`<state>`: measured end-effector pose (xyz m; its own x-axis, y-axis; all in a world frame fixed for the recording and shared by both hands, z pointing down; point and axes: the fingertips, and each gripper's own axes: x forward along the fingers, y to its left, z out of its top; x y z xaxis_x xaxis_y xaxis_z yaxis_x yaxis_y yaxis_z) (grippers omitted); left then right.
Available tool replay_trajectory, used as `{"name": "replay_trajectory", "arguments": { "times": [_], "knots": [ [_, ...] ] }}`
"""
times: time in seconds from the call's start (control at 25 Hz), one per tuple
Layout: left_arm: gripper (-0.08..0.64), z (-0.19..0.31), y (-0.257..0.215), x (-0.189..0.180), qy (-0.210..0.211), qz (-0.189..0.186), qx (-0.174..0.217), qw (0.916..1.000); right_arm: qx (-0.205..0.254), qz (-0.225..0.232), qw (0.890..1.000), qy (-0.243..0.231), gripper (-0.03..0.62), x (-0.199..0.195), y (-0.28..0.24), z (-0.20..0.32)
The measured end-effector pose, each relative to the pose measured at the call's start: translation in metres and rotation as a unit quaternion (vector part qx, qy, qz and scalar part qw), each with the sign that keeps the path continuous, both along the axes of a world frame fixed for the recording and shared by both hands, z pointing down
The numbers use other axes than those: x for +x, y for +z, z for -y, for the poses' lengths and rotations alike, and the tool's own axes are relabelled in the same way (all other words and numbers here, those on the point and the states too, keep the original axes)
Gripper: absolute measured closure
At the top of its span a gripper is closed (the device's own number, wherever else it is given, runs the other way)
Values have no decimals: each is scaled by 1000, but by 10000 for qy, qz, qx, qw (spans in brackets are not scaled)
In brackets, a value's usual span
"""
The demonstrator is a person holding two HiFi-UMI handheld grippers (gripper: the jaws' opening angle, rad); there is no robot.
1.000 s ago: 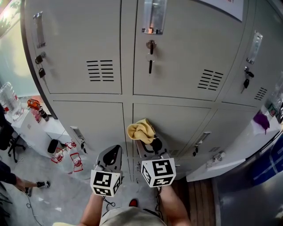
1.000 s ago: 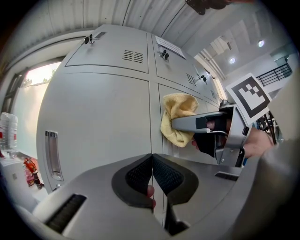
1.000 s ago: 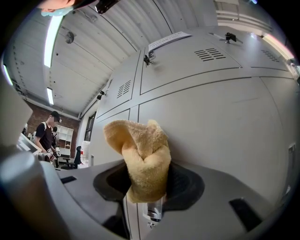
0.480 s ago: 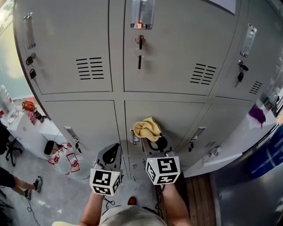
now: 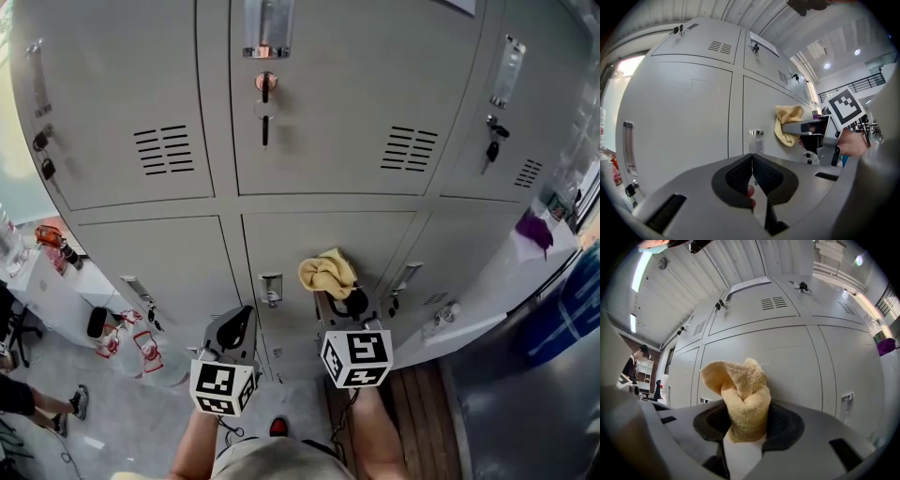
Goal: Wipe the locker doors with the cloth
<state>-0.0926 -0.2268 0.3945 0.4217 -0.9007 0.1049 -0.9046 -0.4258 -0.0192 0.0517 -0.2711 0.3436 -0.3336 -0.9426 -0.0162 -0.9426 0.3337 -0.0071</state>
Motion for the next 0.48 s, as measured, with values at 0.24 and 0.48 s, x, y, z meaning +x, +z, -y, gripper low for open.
{"name": "replay_trajectory", "arguments": {
  "times": [0.24, 0.48],
  "knots": [
    [537, 1, 2, 12, 149, -8, -17, 9999, -50, -25, 9994, 327, 407, 31, 4, 2],
    [537, 3, 1, 21, 256, -9, -11, 9997, -94, -21, 9980, 617, 407, 59, 8, 5]
  ]
}}
